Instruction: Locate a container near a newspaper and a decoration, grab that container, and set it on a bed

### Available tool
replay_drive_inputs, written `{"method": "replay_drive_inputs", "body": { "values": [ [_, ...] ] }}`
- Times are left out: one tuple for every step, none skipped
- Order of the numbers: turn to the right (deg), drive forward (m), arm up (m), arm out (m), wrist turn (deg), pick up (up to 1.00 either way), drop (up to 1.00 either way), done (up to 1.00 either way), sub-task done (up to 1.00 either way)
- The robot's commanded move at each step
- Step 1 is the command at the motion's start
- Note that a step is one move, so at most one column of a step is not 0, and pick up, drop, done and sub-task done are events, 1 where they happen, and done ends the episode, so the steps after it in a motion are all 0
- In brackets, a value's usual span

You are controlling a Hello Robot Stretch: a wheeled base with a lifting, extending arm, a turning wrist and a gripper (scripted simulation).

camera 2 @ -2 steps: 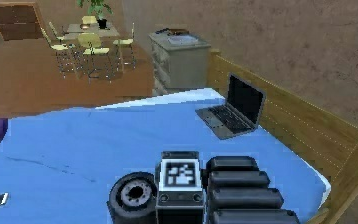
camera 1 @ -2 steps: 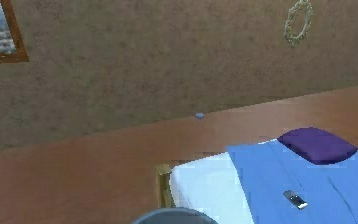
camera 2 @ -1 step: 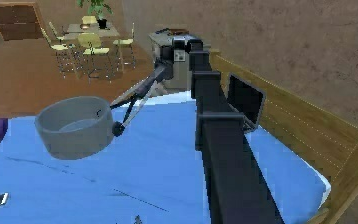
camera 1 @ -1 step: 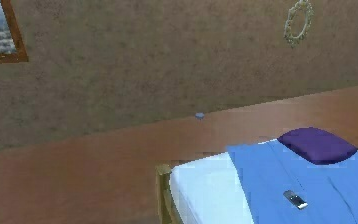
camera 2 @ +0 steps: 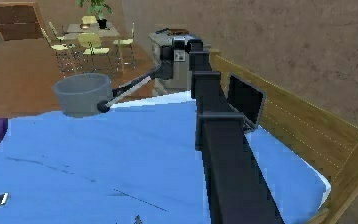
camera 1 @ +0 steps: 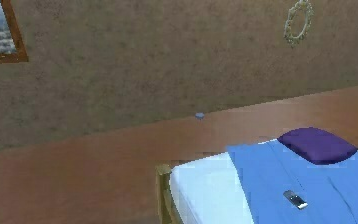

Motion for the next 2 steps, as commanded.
{"method": "replay_drive_inputs", "body": {
  "values": [
    [0.0,0.0,-0.26,0.0,0.0,0.0,0.0,0.0,0.0],
    [0.0,0.0,-0.32,0.0,0.0,0.0,0.0,0.0,0.0]
  ]
}}
